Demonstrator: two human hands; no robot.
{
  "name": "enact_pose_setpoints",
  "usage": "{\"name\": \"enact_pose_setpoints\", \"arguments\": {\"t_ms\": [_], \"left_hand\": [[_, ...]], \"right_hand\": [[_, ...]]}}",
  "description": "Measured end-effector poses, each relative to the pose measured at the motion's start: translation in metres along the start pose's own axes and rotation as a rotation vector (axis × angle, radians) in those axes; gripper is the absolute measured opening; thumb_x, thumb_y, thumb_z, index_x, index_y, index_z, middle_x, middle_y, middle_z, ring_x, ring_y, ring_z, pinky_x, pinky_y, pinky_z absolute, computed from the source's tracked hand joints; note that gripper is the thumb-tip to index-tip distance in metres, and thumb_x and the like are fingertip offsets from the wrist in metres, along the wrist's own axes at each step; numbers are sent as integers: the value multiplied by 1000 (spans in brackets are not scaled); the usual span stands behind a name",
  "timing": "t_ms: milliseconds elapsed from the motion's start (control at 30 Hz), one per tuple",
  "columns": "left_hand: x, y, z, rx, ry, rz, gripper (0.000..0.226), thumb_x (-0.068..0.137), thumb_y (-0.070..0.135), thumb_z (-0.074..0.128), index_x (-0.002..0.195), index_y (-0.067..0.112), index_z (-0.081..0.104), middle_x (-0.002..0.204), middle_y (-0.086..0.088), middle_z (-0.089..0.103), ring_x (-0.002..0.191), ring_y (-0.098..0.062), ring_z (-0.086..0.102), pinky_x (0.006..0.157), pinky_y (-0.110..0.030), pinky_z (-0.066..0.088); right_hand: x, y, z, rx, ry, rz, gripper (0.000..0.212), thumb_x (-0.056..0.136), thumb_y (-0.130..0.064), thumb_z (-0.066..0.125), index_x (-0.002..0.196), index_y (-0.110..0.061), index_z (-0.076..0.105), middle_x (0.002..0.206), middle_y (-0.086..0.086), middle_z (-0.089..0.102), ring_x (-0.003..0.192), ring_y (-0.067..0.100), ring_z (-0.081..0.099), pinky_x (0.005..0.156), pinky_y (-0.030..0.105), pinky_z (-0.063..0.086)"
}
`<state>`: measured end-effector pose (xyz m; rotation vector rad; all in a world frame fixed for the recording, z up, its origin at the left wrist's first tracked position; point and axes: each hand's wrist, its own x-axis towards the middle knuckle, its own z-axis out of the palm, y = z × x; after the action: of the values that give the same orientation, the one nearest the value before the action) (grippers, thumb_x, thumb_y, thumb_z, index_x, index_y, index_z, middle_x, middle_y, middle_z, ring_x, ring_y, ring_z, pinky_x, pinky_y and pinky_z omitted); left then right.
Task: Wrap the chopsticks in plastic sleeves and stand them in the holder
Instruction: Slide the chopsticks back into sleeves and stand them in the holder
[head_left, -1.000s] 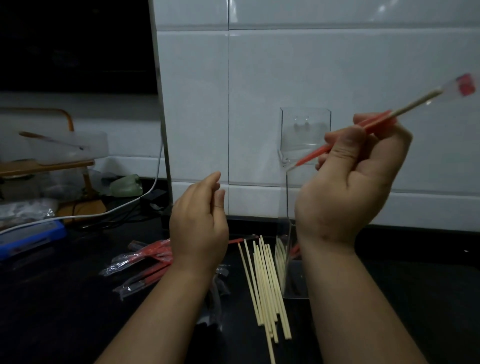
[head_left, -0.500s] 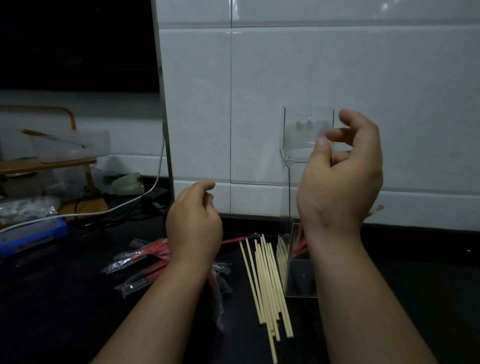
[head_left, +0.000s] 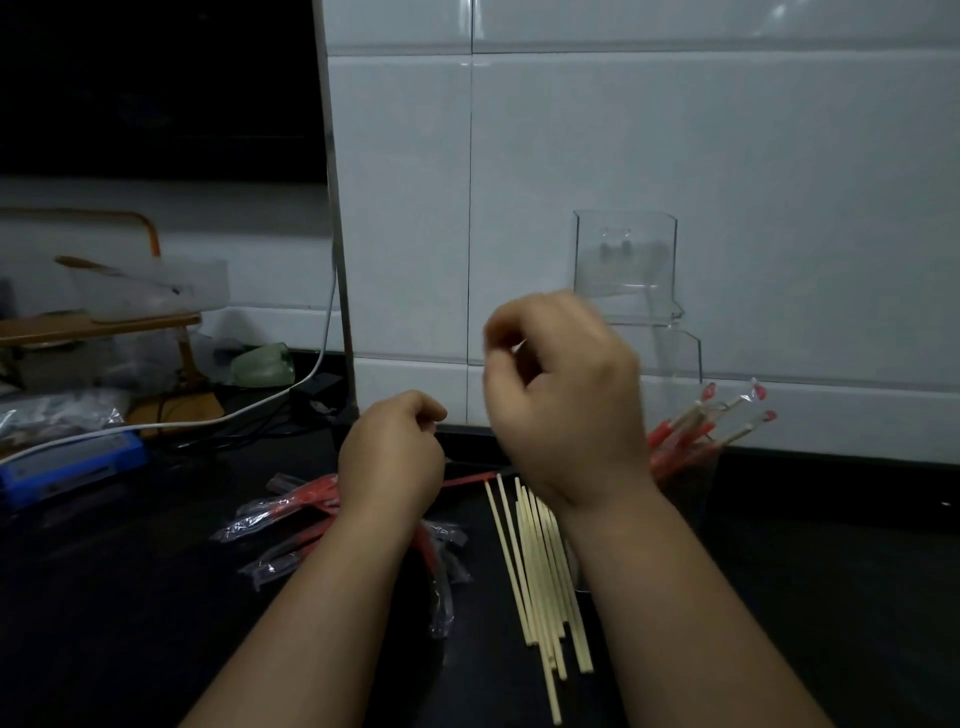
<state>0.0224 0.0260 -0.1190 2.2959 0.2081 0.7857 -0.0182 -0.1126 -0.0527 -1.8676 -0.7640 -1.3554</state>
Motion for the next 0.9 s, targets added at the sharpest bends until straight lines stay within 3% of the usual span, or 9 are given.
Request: {"name": "enact_pose_setpoints", "arguments": {"t_ms": [100, 233, 367, 467, 567, 667, 767, 900], "left_hand": [[5, -8, -7, 3, -100, -92, 33, 86, 5, 52, 89, 32, 70, 102, 4, 72, 93, -18, 63, 79, -32, 51], [9, -14, -16, 172, -241, -138, 38, 84, 8, 60, 65, 41, 59, 112, 4, 71, 104, -23, 64, 91, -39, 52], [7, -9, -23, 452, -448, -57, 33, 83, 15, 71, 74, 45, 62, 125, 8, 62, 123, -24, 49, 102, -39, 42], [3, -6, -23, 504, -571, 85, 37, 86, 13, 69, 78, 49, 63, 137, 10, 51, 131, -24, 38, 106, -43, 32], [3, -9, -27, 457, -686, 147, 38, 77, 16, 79, 69, 50, 63, 147, 13, 41, 136, -22, 32, 112, -49, 27], [4, -14, -31, 398, -738, 198, 33, 70, 24, 86, 71, 50, 66, 134, 18, 46, 132, -18, 34, 113, -49, 26], [5, -16, -31, 376, -811, 266, 34, 66, 32, 88, 74, 56, 66, 121, 22, 50, 126, -14, 38, 112, -49, 30], [5, -17, -29, 386, -883, 316, 43, 70, 31, 84, 70, 67, 61, 119, 26, 45, 125, -13, 39, 112, -46, 32]], "right_hand": [[-6, 0, 10, -50, -350, 188, 10, 88, -10, 59, 90, -17, 65, 88, 0, 64, 81, 16, 57, 70, 28, 46], [-12, 4, 20, -217, -742, 445, 24, 92, -11, 57, 110, -24, 68, 109, 2, 66, 95, 21, 62, 75, 25, 47], [-23, 14, 34, -347, -1094, 606, 25, 88, -7, 60, 111, -12, 69, 99, 9, 66, 82, 25, 61, 72, 27, 49], [-28, 15, 37, -404, -1180, 683, 18, 88, -8, 61, 105, -6, 65, 87, 10, 57, 71, 25, 53, 67, 29, 44], [-32, 15, 37, -403, -1195, 727, 23, 89, -10, 61, 111, -5, 64, 96, 12, 59, 85, 29, 59, 70, 30, 44], [-35, 17, 38, -426, -1207, 759, 30, 89, -12, 62, 119, -5, 62, 116, 14, 62, 106, 31, 62, 75, 32, 44], [-37, 18, 41, -447, -1217, 772, 36, 89, -13, 63, 124, -5, 59, 122, 15, 61, 110, 32, 61, 78, 34, 46], [-39, 22, 44, -449, -1211, 784, 41, 87, -16, 66, 126, -6, 59, 124, 15, 60, 112, 33, 60, 82, 36, 48]]}}
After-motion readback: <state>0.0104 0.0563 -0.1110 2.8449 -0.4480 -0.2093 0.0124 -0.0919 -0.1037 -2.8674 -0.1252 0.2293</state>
